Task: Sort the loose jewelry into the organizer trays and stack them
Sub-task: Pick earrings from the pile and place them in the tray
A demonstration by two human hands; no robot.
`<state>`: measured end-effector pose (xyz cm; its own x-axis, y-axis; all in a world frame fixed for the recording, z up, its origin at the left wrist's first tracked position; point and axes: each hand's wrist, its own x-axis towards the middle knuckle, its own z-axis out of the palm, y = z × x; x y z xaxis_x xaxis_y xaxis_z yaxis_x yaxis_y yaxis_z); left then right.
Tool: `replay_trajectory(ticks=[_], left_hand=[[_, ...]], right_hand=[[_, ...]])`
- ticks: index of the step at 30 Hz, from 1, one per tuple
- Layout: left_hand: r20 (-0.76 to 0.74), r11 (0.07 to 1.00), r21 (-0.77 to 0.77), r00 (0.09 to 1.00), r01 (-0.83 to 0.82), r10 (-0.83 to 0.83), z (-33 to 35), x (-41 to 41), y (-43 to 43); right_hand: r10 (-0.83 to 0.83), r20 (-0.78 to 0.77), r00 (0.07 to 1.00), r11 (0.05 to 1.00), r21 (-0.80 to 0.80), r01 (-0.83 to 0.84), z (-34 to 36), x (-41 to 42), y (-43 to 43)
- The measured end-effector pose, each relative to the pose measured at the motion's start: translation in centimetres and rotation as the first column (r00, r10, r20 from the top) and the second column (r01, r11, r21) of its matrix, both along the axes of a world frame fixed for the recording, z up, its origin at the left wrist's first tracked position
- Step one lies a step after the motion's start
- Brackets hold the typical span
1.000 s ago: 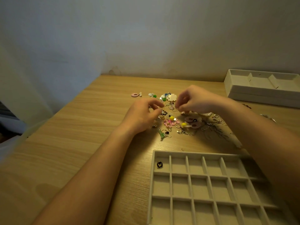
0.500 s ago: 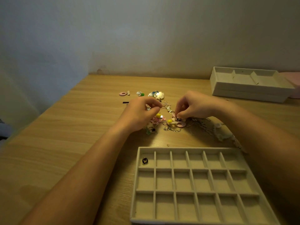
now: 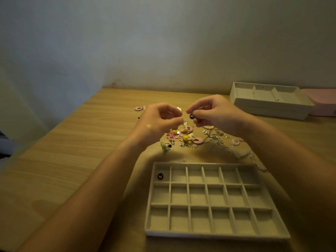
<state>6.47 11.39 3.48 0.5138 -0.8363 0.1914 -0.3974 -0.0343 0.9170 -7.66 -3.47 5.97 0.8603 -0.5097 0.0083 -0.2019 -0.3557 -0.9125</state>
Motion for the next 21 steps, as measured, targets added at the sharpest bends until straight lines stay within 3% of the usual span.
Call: replay_trajectory(ticks=[5,10,16,21], left_hand=[[-0.157,0.994,-0.107,0.988,-0.015,-0.002,0.3,-2.6,1.1],[-0.243,0.981,-0.177,0.969,-0.084,0.039,0.3,-3.5,2.6],[-0.178,0.958,-0.197,0.969,-0.208,0.174,0.6,-4.6,4.1],[-0.117,0.963,-0.167,0.974,-0.212,0.194,0.7,-4.4,6.2]], right_hand=[[-0.029,0.126,0.992,0.955,0.296,-0.009,0.3,-1.1,2.6],[-0.072,0.194,0.978,0.901,0.432,-0.019,0.2,-2.1,4.4],[-0.056,0.155,0.986,0.929,0.370,-0.006,0.3,-2.3,6.8],[0.001,0.097,0.995,0.957,0.288,-0.029,0.6,-2.3,8.1]])
